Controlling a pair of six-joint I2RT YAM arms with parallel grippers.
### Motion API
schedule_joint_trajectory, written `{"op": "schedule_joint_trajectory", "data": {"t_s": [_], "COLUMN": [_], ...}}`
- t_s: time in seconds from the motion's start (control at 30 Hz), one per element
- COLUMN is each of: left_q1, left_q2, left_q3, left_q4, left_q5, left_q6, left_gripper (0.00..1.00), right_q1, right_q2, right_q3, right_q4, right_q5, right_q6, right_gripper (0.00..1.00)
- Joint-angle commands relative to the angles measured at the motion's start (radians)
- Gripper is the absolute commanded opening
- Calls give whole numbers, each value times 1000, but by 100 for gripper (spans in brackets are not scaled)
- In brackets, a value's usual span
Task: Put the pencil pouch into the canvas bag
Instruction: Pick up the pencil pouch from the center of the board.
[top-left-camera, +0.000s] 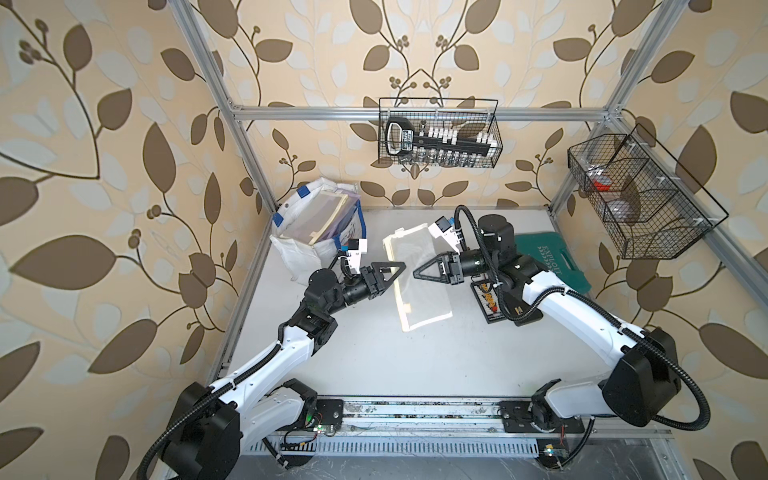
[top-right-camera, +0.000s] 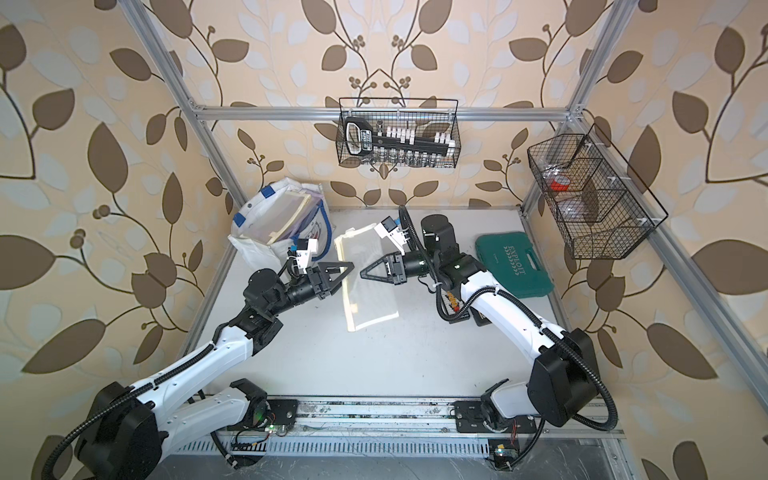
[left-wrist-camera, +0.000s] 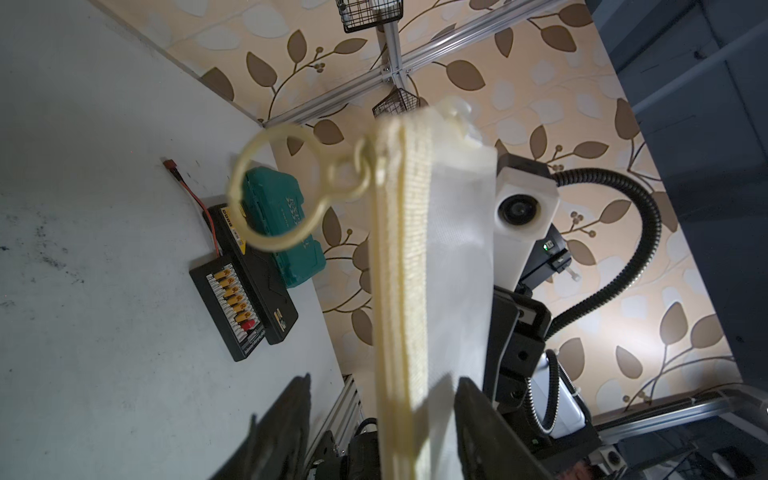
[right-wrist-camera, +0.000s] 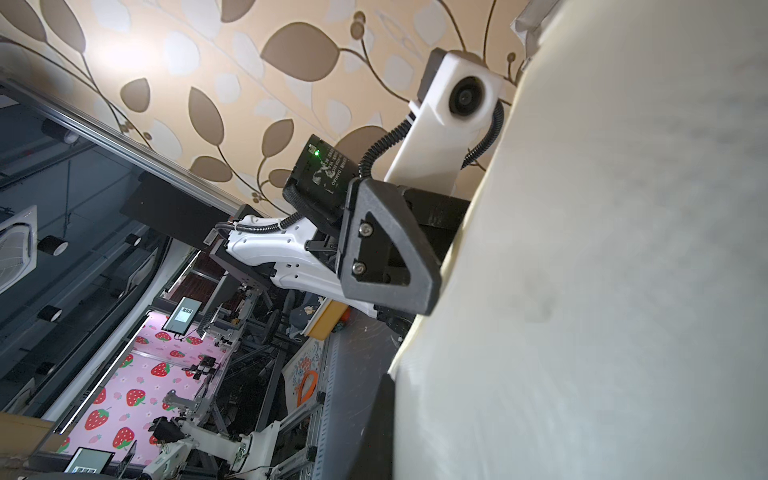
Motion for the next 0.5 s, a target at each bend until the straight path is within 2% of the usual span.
{"op": "schedule_joint_trajectory", "data": {"t_s": [0.0, 0.17, 0.23, 0.33, 0.47], "left_q1": [4, 3, 5, 10, 19], "left_q2": [4, -38, -72, -145, -238], "left_q3": [41, 64, 75, 91, 202], "left_q4": [145, 47, -26, -169, -499], "left_q5": [11, 11, 6, -25, -103], "left_q6": [-26, 25, 65, 137, 329], "left_gripper": [39, 10, 0, 0, 0], "right_q1": [1, 1, -5, -35, -85], "right_q2": [-4, 12, 10, 12, -3], "right_q3": [-14, 2, 15, 27, 41], "right_q4": [31, -29, -55, -90, -142], "right_q5": [-30, 29, 66, 101, 153], "right_q6": [9, -20, -30, -33, -42], "right_gripper": [0, 0, 4, 24, 54]}}
